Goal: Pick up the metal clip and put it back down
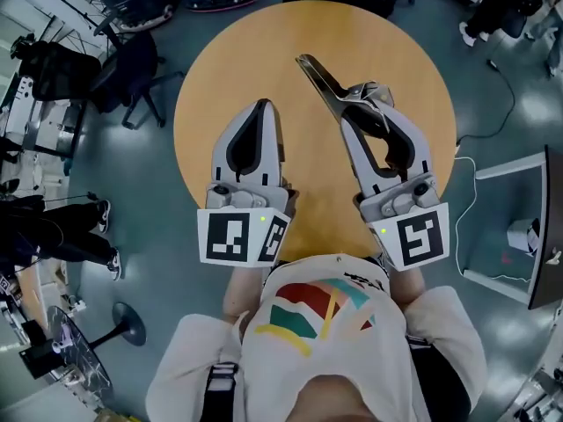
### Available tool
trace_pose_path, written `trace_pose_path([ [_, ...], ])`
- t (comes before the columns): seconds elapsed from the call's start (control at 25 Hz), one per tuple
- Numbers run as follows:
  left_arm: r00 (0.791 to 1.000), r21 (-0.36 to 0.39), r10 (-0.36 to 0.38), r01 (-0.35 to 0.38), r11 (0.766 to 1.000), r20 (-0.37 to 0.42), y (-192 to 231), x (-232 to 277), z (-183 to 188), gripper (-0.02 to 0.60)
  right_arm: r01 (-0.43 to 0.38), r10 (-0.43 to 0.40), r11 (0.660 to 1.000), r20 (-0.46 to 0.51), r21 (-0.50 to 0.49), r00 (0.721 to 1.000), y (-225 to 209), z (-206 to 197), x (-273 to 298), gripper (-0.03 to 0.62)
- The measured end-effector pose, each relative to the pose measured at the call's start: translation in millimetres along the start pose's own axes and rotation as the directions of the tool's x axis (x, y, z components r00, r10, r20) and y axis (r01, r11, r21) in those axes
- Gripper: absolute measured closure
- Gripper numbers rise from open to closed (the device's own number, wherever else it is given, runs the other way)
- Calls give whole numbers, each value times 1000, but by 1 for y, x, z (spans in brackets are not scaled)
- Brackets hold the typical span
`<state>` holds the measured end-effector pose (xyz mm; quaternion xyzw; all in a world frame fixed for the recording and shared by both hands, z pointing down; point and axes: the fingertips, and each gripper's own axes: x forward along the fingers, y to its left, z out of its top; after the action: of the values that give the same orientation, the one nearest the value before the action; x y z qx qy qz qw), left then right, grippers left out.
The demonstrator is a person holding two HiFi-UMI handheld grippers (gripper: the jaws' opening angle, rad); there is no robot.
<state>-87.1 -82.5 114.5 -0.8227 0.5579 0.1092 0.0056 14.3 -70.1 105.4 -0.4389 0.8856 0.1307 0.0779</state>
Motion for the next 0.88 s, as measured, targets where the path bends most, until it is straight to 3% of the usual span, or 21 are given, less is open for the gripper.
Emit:
trace_pose_path([
  [0.36, 1000, 18, 1, -1, 1000, 14, 1, -1, 5, 538, -22, 22, 1000, -22, -4, 1000, 0, -4, -3, 467],
  [0.52, 1000, -22, 6, -6, 1000, 28, 3, 0, 5, 538, -30, 31, 1000, -45, 4, 999, -1, -9, -2, 467],
  [0.88, 998, -50, 68, -69, 996, -20, 14, -6, -28, 538, -56, 60, 998, -94, 42, 994, -10, -39, -3, 467],
])
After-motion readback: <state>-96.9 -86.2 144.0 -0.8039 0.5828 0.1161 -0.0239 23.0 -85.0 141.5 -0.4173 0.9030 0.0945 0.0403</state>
